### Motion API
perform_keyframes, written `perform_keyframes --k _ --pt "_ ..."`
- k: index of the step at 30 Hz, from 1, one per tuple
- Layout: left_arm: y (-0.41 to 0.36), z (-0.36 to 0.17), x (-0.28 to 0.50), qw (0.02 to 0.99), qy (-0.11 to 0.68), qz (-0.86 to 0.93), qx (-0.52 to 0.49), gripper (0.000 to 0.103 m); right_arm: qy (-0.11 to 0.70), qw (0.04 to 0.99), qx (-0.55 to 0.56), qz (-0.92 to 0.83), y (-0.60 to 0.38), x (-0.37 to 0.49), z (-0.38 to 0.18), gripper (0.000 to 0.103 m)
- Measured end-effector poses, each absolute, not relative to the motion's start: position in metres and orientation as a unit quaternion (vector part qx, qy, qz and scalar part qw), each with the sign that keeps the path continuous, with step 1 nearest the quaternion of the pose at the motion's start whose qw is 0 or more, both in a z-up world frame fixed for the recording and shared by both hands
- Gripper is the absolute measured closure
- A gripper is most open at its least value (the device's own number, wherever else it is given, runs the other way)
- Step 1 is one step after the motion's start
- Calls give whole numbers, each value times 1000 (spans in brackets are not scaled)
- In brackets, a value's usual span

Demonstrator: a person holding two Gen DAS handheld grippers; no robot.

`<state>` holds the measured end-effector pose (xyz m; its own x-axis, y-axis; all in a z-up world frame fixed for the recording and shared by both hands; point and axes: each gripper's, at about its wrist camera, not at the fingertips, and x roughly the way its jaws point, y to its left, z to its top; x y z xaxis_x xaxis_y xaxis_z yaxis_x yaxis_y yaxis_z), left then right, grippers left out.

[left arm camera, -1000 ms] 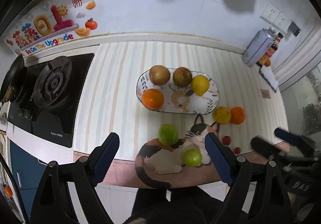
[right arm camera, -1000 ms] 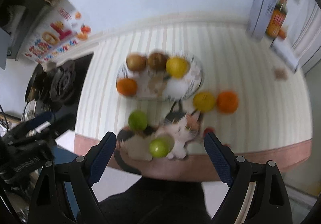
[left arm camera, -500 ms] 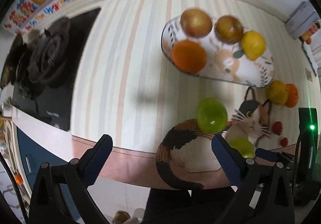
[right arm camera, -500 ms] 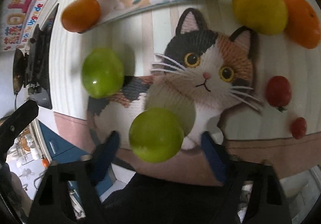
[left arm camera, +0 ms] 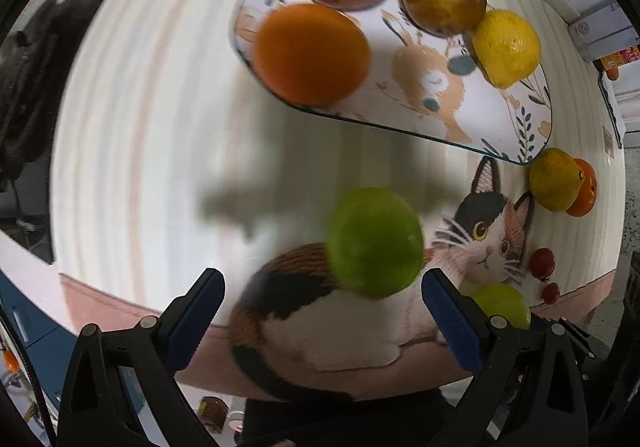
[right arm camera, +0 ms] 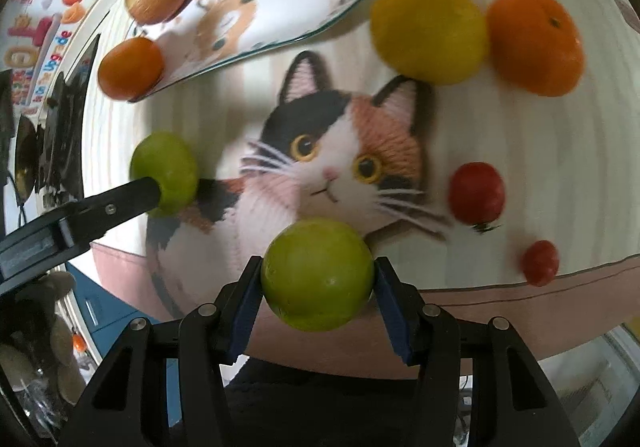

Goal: Organize fruits
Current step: 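Grasp a green lime with the left tool while the right tool grasps another lime, then carry both limes onto the deer plate and release them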

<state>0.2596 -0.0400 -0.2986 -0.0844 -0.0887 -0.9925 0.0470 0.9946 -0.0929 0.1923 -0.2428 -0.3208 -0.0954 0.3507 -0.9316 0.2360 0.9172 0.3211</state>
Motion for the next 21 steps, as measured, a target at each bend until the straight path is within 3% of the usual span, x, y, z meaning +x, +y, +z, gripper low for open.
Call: perform_keyframes --k 5,7,9,10,21 --pt "-59 -315 268 671 737 -75 -21 5 736 644 204 44 -244 193 -325 45" --pt "-67 -313 268 682 726 -87 -17 18 737 641 210 44 -245 192 -326 45" --pt "-76 -313 266 685 723 -92 -2 45 737 639 216 45 -248 192 -326 45" --pt "-80 -313 265 687 721 -88 10 48 737 638 216 47 -248 192 -327 45" --pt "-71 -315 265 695 714 -84 6 49 749 631 194 61 -252 203 -330 45"
